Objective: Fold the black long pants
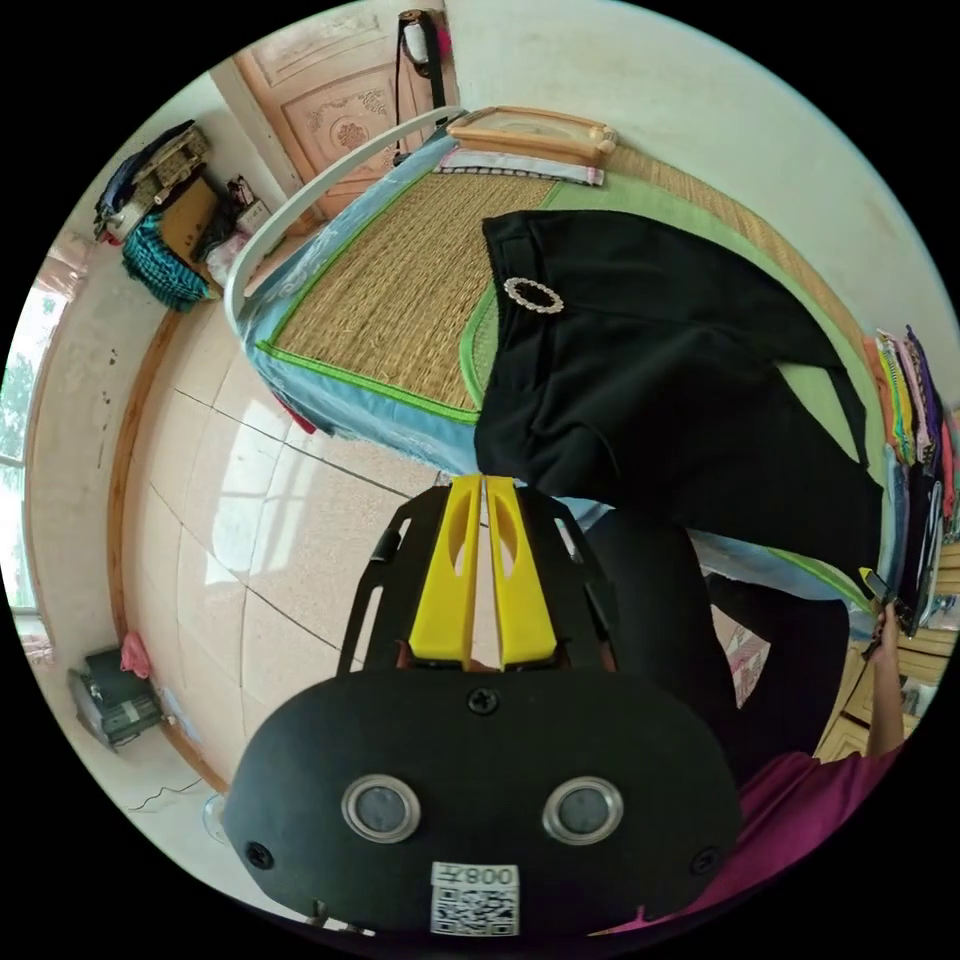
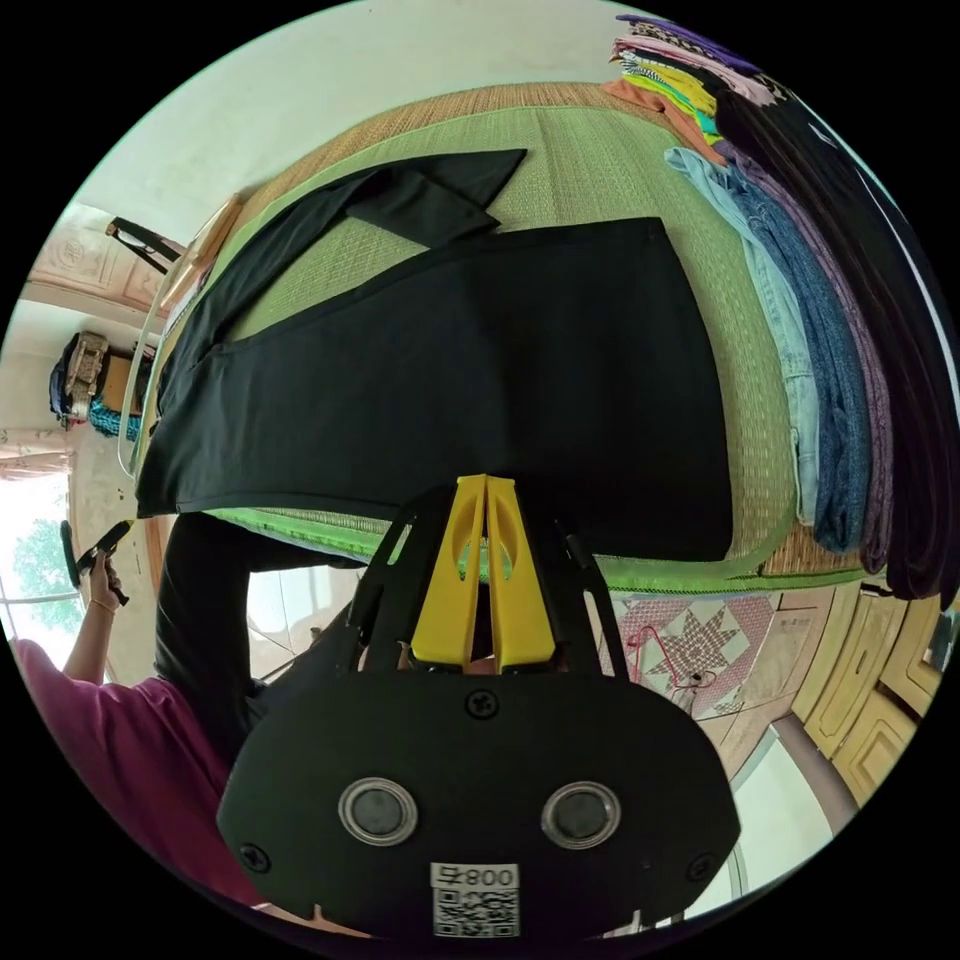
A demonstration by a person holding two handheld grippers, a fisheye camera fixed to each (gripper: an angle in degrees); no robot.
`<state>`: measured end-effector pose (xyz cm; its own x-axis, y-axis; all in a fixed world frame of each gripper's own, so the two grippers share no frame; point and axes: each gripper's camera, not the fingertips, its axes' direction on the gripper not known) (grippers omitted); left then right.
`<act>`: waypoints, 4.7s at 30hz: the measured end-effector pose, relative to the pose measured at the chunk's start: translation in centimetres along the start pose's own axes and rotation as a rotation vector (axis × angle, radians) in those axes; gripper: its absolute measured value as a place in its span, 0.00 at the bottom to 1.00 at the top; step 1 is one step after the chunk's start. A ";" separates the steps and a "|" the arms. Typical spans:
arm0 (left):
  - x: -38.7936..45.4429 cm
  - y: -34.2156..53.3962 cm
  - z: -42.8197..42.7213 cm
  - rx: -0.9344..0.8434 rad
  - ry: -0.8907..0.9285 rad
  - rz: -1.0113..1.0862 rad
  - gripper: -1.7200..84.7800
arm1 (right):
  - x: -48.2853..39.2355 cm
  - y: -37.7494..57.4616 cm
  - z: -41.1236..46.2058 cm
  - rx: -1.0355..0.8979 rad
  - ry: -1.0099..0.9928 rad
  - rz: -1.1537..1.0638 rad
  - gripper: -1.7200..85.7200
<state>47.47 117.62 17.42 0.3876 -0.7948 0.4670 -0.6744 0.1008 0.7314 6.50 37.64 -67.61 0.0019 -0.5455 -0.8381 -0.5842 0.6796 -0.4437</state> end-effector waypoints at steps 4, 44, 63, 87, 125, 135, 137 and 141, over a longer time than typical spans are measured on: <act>-0.1 -0.9 0.7 0.035 0.045 -0.017 0.02 | 0.8 0.3 -1.2 -0.002 -0.033 0.035 0.02; 48.0 -23.5 18.3 0.070 0.204 0.804 0.06 | -5.3 -23.1 -9.7 -0.001 0.244 -0.255 0.05; 44.3 -19.5 20.9 -0.068 0.489 0.897 0.03 | 1.8 -26.8 -25.1 0.066 0.439 -0.034 0.01; 21.9 -24.7 25.8 0.127 0.176 0.192 0.02 | -11.6 -39.1 -18.0 0.093 0.288 -0.214 0.01; -3.9 -5.2 24.1 0.076 0.249 0.088 0.02 | -40.6 -39.5 -23.7 0.143 -0.082 -0.624 0.02; -8.4 -4.2 24.6 0.076 0.318 0.089 0.02 | -45.2 -43.9 -18.6 0.033 -0.027 -0.602 0.02; -9.0 -4.1 24.6 0.082 0.318 0.088 0.02 | -44.5 -43.9 -18.9 0.047 0.015 -0.592 0.02; -9.8 -3.8 24.3 0.087 0.335 0.061 0.02 | -43.2 -44.3 -19.3 0.039 -0.024 -0.522 0.02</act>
<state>30.95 110.49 -2.03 0.5198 -0.5471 0.6562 -0.7481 0.0794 0.6588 16.64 21.62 -5.66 0.3035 -0.8054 -0.5091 -0.4702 0.3382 -0.8152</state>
